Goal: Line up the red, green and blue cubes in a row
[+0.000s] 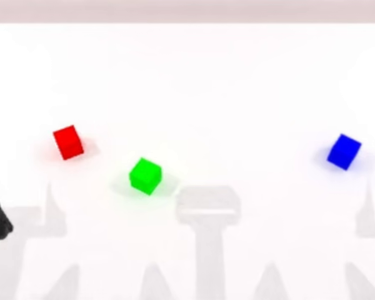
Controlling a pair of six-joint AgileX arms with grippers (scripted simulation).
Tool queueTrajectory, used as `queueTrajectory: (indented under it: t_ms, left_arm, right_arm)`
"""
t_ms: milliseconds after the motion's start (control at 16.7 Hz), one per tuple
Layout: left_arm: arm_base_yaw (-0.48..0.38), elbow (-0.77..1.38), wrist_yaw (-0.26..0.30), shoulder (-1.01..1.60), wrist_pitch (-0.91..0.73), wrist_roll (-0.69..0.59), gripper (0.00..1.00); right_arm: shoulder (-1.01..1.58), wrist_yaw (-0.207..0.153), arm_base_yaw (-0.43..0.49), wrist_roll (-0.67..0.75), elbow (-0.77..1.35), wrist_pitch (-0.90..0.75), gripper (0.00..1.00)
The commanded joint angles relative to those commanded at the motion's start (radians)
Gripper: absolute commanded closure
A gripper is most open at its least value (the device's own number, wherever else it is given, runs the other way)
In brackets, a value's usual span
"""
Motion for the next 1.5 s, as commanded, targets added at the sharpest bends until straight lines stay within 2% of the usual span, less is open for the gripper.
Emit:
queueTrajectory:
  t_ms: [240,540,1260,1500]
  left_arm:
    - [-0.004,0.030,0.001,0.031,-0.019,0.016,0.00]
    - [-0.030,0.276,0.005,0.293,-0.178,0.144,0.00]
    - [-0.119,1.307,-0.001,1.567,-0.892,0.678,0.00]
    - [-0.144,1.611,0.000,1.928,-1.083,0.826,0.00]
  right_arm:
    - [0.000,0.000,0.000,0.000,0.000,0.000,0.00]
    - [0.000,0.000,0.000,0.000,0.000,0.000,0.00]
    - [0.000,0.000,0.000,0.000,0.000,0.000,0.00]
    - [0.000,0.000,0.000,0.000,0.000,0.000,0.00]
